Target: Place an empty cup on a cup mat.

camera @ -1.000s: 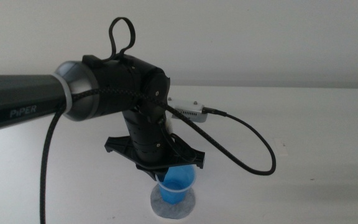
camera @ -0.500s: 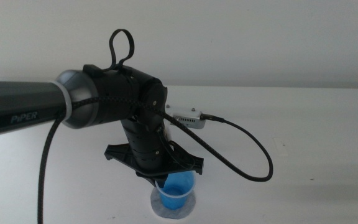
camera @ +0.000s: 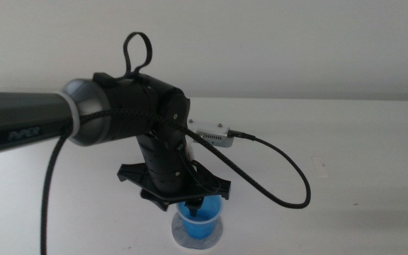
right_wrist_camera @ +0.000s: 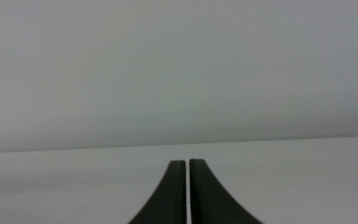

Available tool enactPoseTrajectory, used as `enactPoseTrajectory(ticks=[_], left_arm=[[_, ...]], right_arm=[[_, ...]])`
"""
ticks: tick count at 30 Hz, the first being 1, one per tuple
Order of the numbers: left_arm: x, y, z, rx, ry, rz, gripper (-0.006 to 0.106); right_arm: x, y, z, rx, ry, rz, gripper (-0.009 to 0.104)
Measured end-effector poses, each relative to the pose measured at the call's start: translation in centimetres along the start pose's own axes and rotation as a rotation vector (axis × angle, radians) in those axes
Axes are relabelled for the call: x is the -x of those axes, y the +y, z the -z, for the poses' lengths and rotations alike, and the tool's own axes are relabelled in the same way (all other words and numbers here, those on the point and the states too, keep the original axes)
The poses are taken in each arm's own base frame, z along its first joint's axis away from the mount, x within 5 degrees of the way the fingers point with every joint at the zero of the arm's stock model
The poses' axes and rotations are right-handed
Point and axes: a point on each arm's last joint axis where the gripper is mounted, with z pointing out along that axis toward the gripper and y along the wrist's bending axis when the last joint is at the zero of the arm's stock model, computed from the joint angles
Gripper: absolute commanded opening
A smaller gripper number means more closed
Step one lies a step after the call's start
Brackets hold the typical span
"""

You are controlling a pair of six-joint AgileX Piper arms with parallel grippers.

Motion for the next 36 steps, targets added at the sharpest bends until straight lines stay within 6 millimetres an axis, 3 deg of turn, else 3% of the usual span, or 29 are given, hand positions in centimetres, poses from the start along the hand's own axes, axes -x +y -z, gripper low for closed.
enactPoseTrajectory(ticks=[5,11,18,22,27,31,36], left_arm=[[-0.5,0.2,2.2,0.000,-0.030,-0.018,0.076],[-2.5,0.6,8.3,-0.057,-0.141,-0.059,0.088],[-8.3,2.4,17.8,-0.162,-0.349,-0.076,0.089],[-12.3,4.7,21.7,-0.144,-0.464,-0.007,0.089],[-17.3,8.4,22.8,-0.043,-0.620,-0.018,0.089],[-20.3,11.4,21.3,0.005,-0.812,-0.020,0.089],[-22.7,13.8,18.1,0.154,-1.096,-0.047,0.089]], right_arm=[[0.0,0.0,0.0,0.000,0.000,0.000,-0.002],[0.0,0.0,0.0,0.000,0.000,0.000,-0.002],[0.0,0.0,0.0,0.000,0.000,0.000,-0.002],[0.0,0.0,0.0,0.000,0.000,0.000,-0.002],[0.0,0.0,0.0,0.000,0.000,0.000,-0.002],[0.0,0.0,0.0,0.000,0.000,0.000,-0.002],[0.0,0.0,0.0,0.000,0.000,0.000,-0.002]])
